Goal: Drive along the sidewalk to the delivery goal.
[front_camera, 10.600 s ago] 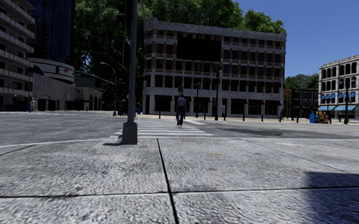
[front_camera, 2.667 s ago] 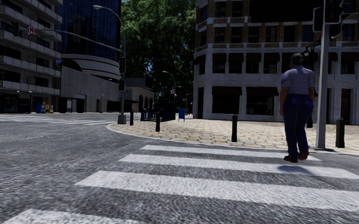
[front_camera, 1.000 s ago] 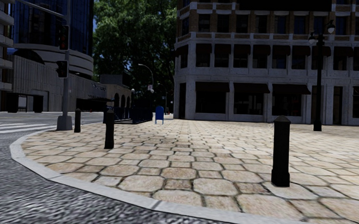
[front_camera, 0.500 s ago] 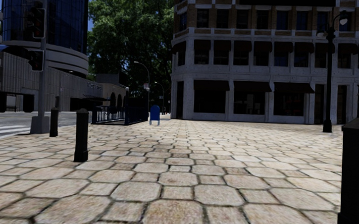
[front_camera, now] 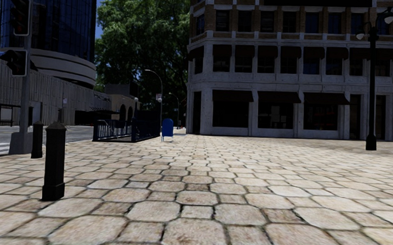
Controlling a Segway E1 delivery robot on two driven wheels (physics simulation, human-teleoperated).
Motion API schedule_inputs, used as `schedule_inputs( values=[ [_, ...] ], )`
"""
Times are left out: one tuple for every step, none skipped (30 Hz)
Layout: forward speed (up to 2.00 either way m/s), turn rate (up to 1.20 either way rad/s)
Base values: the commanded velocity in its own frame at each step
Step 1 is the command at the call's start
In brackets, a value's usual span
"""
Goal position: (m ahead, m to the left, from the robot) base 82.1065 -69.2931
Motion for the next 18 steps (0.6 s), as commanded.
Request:
schedule_inputs(
  values=[
    [1.27, 0.0],
    [1.27, 0.0],
    [1.27, 0.0],
    [1.27, 0.0],
    [1.27, 0.0],
    [1.28, 0.0],
    [1.28, 0.0],
    [1.28, 0.0],
    [1.28, 0.0],
    [1.29, 0.0],
    [1.29, 0.0],
    [2.0, 0.0],
    [2.0, 0.0],
    [2.0, 0.0],
    [2.0, 0.0],
    [2.0, 0.0],
    [2.0, 0.0],
    [2.0, 0.0]
  ],
)
